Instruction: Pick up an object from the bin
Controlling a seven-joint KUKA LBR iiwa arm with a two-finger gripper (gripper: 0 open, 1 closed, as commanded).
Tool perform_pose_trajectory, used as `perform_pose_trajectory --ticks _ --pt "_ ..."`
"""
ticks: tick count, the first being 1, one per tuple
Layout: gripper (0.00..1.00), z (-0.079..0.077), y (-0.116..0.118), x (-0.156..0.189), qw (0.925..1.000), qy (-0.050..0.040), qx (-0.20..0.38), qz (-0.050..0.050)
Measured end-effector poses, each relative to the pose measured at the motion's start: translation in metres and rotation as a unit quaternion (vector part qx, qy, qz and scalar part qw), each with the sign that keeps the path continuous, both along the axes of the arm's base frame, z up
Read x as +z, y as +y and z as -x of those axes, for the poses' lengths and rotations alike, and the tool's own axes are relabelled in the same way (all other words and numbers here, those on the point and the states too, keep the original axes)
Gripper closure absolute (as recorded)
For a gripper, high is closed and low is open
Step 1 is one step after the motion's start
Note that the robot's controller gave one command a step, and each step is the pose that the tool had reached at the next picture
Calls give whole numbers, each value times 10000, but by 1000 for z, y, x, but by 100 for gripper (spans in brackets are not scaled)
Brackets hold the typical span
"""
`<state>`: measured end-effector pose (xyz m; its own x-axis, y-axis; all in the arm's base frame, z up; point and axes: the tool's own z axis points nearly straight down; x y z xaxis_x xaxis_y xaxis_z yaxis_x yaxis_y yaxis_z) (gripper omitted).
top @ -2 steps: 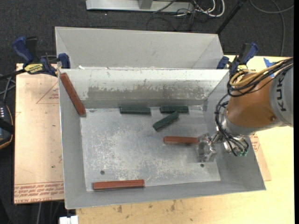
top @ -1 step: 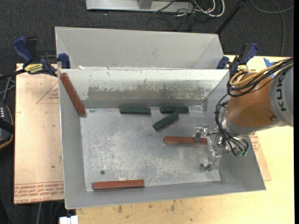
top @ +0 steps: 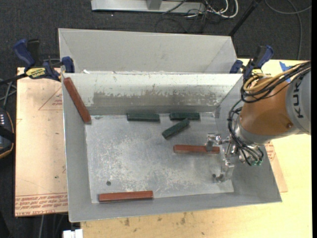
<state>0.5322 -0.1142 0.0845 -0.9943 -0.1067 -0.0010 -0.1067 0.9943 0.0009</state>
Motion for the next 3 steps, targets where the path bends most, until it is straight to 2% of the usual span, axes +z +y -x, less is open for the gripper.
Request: perform_pose_trajectory --ticks 1,2,3 --pt "0 -4 0 1 10000 24 11 -4" --pt "100 -48 39 -14 9775 -11 2109 -1" --pt "100 -48 39 -14 9776 -12 2106 -1"
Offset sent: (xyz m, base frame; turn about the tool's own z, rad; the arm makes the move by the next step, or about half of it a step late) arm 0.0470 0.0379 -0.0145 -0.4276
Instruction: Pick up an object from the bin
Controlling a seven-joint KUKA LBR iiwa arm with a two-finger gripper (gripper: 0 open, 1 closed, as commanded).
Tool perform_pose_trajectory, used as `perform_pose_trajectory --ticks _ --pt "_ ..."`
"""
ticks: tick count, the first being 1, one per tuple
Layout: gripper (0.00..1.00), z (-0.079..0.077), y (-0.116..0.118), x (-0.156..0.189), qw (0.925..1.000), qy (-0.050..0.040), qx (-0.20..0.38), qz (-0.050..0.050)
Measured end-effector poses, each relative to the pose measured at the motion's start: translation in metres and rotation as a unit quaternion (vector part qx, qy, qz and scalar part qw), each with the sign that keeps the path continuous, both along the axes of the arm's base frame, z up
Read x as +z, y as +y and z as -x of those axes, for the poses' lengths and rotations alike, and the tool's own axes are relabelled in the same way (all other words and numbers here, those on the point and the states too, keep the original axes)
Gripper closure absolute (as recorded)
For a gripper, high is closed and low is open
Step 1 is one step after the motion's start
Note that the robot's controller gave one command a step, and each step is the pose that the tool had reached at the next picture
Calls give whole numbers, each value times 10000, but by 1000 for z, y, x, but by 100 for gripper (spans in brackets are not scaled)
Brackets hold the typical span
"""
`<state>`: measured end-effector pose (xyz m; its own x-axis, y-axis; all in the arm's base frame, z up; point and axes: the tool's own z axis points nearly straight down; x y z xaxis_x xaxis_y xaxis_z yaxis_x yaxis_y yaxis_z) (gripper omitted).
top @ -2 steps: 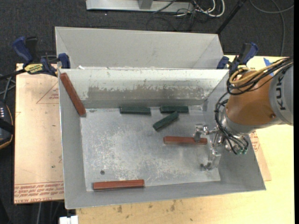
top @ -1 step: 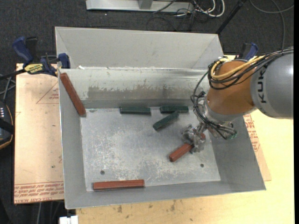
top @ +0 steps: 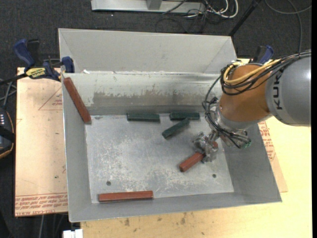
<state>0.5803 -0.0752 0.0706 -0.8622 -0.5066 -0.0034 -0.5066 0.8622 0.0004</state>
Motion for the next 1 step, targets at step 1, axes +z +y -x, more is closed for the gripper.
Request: perform_pose_trajectory --ticks 1 --pt "100 -30 -1 165 9998 -30 175 7"
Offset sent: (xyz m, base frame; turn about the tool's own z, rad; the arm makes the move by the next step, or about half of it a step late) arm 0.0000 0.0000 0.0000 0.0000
